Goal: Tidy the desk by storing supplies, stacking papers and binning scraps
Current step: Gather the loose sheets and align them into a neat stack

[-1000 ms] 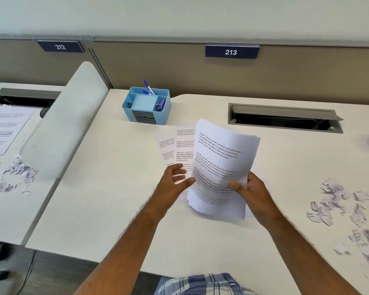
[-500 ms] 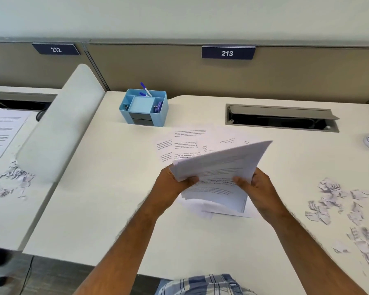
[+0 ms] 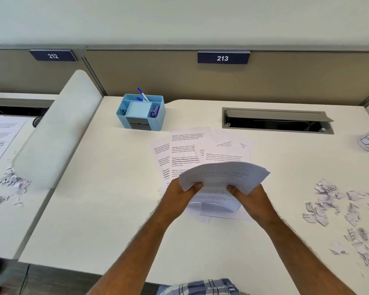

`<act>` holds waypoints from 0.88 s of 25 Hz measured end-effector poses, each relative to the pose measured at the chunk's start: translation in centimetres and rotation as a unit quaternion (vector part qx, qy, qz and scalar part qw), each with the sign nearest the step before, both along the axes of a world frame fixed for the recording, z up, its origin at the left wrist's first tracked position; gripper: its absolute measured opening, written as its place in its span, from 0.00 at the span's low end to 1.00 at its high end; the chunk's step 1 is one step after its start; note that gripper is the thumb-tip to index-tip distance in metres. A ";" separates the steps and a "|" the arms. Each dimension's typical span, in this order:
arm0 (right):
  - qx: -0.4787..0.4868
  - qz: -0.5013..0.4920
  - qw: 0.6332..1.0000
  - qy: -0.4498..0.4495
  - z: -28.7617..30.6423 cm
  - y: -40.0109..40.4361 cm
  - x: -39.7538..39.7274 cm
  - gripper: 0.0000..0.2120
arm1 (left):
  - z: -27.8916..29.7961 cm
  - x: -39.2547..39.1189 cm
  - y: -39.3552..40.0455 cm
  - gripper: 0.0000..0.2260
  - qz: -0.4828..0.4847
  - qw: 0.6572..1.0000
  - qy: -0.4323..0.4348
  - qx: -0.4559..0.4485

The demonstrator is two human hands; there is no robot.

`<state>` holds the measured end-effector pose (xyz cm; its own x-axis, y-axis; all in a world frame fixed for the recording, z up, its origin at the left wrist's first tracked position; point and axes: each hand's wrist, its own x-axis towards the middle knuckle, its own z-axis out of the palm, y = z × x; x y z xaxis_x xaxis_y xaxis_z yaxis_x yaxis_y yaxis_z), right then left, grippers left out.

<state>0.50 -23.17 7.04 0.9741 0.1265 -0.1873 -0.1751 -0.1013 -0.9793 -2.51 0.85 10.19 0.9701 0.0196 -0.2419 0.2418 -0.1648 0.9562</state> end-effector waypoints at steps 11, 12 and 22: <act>-0.072 -0.066 0.995 0.024 -0.6 -6.4 -1.0 0.12 | 0.5 3.1 -5.1 0.13 -0.002 0.990 0.057 -0.126; -0.077 -0.076 0.994 0.028 -0.8 -7.3 -1.3 0.12 | -0.4 3.5 -5.4 0.11 0.009 0.988 0.073 -0.133; -0.052 -0.147 0.985 0.073 -3.9 -13.7 -4.2 0.17 | -10.6 4.0 -7.3 0.31 -0.006 0.904 0.155 0.399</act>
<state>-3.72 -36.88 3.15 0.9276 -0.1836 -0.3255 -0.3502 -0.1229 -0.9286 1.49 -6.41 -0.42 0.8596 0.2983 -0.4149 0.4715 -0.7759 0.4191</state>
